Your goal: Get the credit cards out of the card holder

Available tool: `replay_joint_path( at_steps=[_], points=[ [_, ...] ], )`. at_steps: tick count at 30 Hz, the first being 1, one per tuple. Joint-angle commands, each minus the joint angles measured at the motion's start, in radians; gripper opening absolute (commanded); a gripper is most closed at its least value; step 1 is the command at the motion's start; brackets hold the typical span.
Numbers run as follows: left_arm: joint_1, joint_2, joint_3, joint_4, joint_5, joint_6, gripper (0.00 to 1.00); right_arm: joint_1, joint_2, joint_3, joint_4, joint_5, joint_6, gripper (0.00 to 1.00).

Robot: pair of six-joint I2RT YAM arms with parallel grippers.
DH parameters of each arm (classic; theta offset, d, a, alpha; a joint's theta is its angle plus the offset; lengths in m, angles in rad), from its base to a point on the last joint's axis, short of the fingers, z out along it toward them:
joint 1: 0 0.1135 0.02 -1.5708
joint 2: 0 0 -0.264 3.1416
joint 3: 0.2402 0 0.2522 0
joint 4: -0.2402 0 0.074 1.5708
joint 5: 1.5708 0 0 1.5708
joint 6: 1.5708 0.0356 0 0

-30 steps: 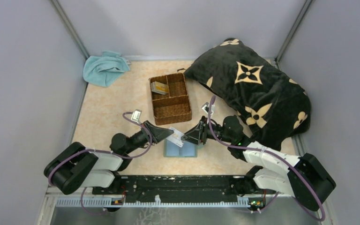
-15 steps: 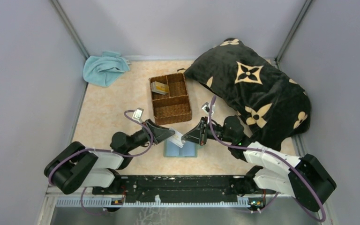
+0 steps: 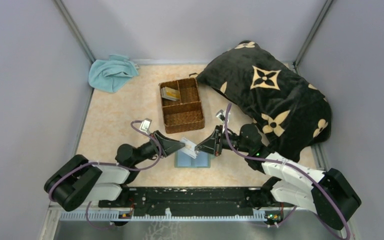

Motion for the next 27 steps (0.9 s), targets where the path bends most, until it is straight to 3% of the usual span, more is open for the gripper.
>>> replay_joint_path(
  at_steps=[1, 5, 9, 13, 15, 18, 20, 27],
  points=[
    [-0.002, -0.044, -0.015, 0.165, -0.025, 0.029, 0.21, -0.012, -0.023, 0.033, 0.03, -0.007, -0.019, 0.0],
    [-0.002, -0.081, -0.01, 0.105, -0.039, 0.042, 0.0, -0.012, -0.024, 0.031, 0.029, -0.008, -0.02, 0.0],
    [-0.002, -0.097, -0.004, 0.065, -0.048, 0.053, 0.0, -0.013, -0.029, 0.027, 0.019, 0.012, -0.023, 0.0],
    [-0.001, -0.107, -0.01, 0.033, -0.101, 0.068, 0.0, -0.012, -0.056, 0.027, -0.049, 0.109, -0.041, 0.41],
    [0.009, -0.127, 0.007, -0.046, -0.136, 0.088, 0.0, -0.013, -0.124, 0.019, -0.143, 0.278, -0.055, 0.52],
    [0.027, -0.166, 0.105, -0.273, -0.168, 0.185, 0.0, -0.013, -0.236, 0.008, -0.286, 0.52, -0.09, 0.57],
    [0.034, -0.187, 0.183, -0.414, -0.231, 0.274, 0.0, -0.014, -0.285, 0.015, -0.375, 0.586, -0.118, 0.59],
    [0.085, -0.108, 0.413, -0.662, -0.613, 0.435, 0.0, -0.015, -0.287, 0.0, -0.436, 0.581, -0.124, 0.59]
  ],
)
